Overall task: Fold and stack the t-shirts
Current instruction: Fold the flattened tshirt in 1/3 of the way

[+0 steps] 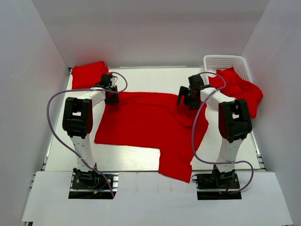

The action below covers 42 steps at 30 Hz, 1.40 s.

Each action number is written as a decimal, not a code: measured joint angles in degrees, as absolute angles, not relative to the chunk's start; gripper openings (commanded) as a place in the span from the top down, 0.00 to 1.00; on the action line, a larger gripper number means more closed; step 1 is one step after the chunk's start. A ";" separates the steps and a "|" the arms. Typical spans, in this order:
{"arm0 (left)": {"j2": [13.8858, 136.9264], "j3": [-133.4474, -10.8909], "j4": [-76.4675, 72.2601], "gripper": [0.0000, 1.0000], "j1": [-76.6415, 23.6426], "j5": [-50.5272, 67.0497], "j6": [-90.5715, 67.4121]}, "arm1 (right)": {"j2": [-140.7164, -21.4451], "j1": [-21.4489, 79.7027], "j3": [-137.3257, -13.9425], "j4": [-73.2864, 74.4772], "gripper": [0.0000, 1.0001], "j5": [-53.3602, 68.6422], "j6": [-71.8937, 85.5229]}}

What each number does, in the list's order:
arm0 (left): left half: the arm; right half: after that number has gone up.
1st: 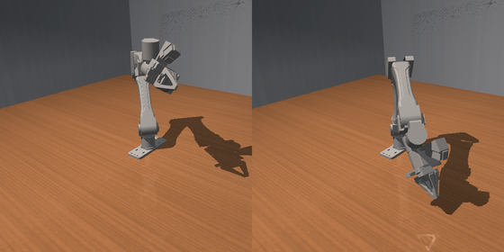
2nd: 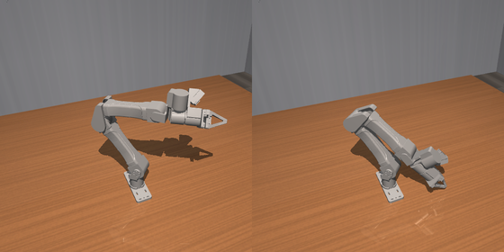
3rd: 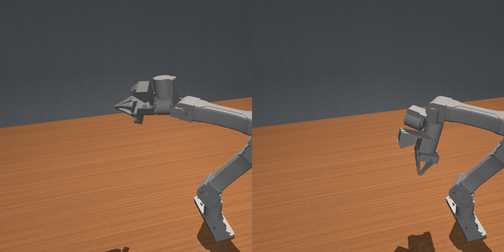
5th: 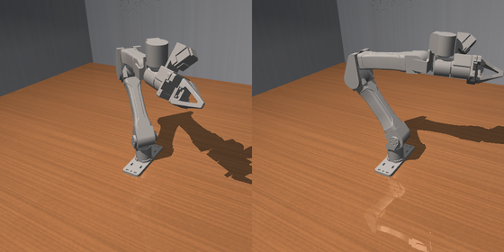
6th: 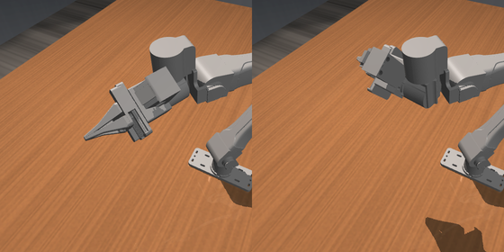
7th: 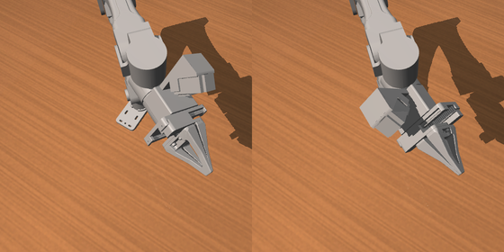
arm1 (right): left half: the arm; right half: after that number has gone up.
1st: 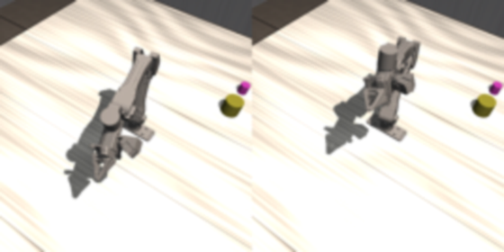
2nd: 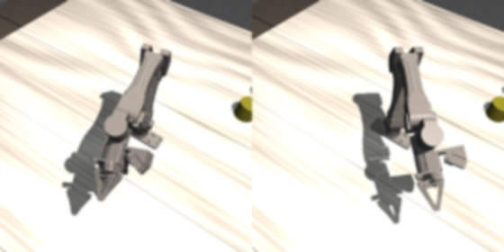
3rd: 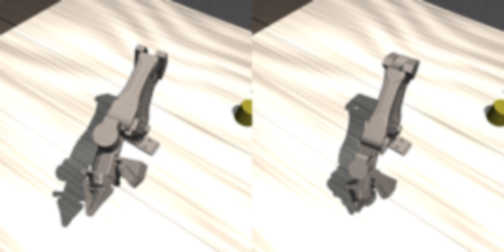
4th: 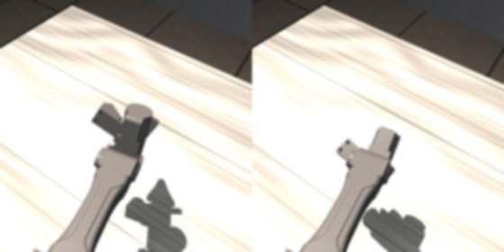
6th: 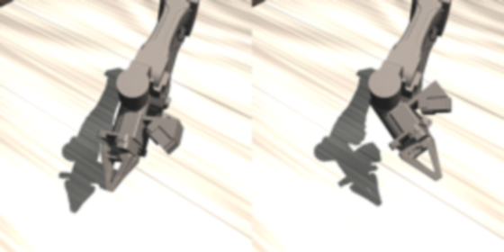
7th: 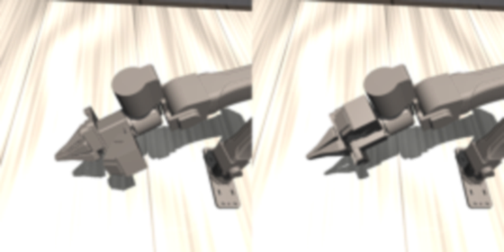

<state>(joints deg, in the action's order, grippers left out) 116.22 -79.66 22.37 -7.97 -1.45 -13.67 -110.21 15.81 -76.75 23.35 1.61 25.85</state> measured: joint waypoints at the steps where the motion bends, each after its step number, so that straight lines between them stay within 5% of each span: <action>1: 115.59 -79.09 22.15 0.54 -7.97 -1.10 -13.72 | -110.39 15.77 -76.66 23.75 0.12 1.02 26.22; 11: 113.56 -75.59 21.32 0.54 -7.92 -3.97 -15.53 | -111.07 14.61 -75.81 26.17 0.10 -4.51 29.19; 15: 113.56 -76.29 22.90 0.26 -7.07 -5.37 -16.56 | -111.11 14.00 -75.81 26.55 0.10 -4.99 29.65; 21: 113.58 -78.22 25.41 0.23 -4.82 -6.24 -16.58 | -111.98 13.50 -77.12 27.05 0.10 -5.54 29.36; 24: 113.58 -80.34 26.79 0.01 -3.84 -6.48 -15.94 | -112.33 13.28 -77.80 26.94 0.10 -5.78 27.46; 42: 114.39 -86.13 22.15 0.01 -4.73 2.63 -13.74 | -112.20 13.19 -85.82 22.96 0.10 -1.93 20.32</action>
